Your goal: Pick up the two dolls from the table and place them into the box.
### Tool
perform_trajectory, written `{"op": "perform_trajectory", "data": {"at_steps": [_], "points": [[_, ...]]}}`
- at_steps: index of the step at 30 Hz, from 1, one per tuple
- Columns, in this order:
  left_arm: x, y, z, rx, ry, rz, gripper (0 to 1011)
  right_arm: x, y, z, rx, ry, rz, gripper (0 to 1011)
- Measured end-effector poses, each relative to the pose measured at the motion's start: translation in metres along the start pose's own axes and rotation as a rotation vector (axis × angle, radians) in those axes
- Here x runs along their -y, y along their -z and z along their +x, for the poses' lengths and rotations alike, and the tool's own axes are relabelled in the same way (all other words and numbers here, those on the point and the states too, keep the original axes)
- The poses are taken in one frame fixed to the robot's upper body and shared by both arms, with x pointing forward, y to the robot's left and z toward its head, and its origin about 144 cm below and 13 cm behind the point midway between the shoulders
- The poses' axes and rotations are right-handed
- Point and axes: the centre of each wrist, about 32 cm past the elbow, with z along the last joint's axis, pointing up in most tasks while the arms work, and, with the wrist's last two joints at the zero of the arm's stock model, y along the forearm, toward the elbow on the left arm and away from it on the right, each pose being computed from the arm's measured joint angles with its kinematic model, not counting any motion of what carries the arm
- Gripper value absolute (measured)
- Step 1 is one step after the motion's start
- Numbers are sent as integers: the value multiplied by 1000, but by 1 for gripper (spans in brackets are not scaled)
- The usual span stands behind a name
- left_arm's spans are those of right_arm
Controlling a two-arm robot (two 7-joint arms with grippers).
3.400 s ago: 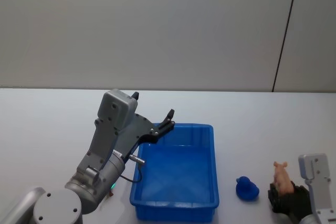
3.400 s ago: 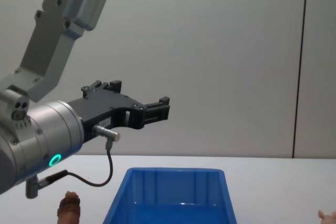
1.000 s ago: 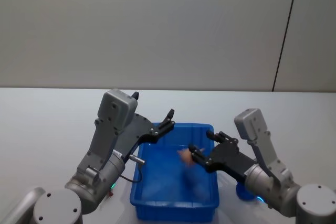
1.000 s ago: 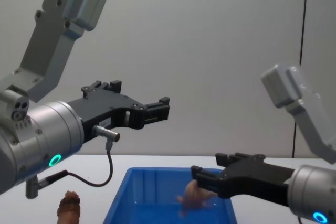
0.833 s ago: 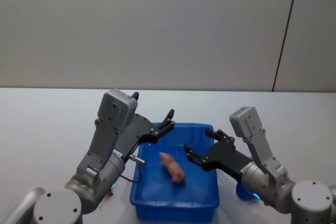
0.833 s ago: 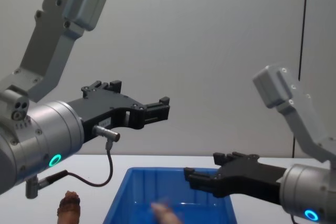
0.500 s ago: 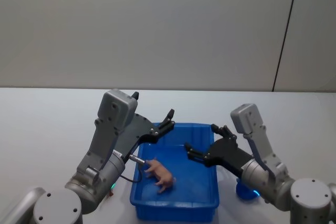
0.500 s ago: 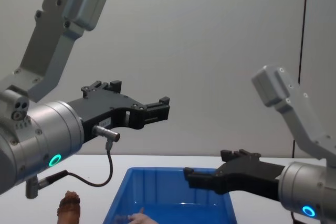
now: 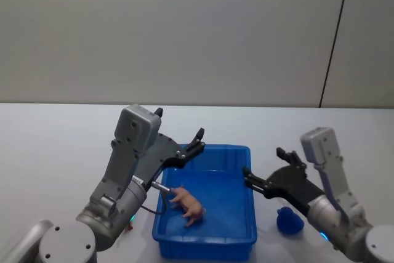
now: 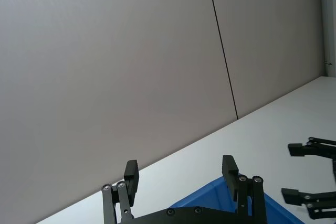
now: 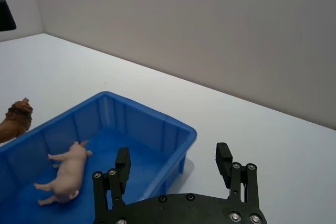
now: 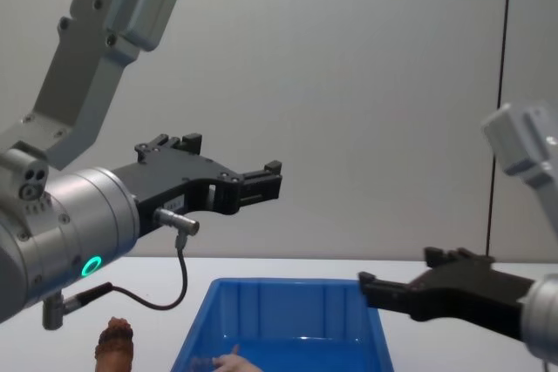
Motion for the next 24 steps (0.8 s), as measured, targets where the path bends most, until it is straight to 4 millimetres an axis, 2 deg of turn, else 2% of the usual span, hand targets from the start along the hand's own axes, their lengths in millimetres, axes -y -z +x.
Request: {"op": "perform_trajectory", "data": {"at_steps": [11,24], "points": [[0,0,0,0,0,0,1001,32,8,3,-6,61,-24,1001],[0,0,0,0,0,0,1001,48,25,5,-17,50,-83,1001]]}}
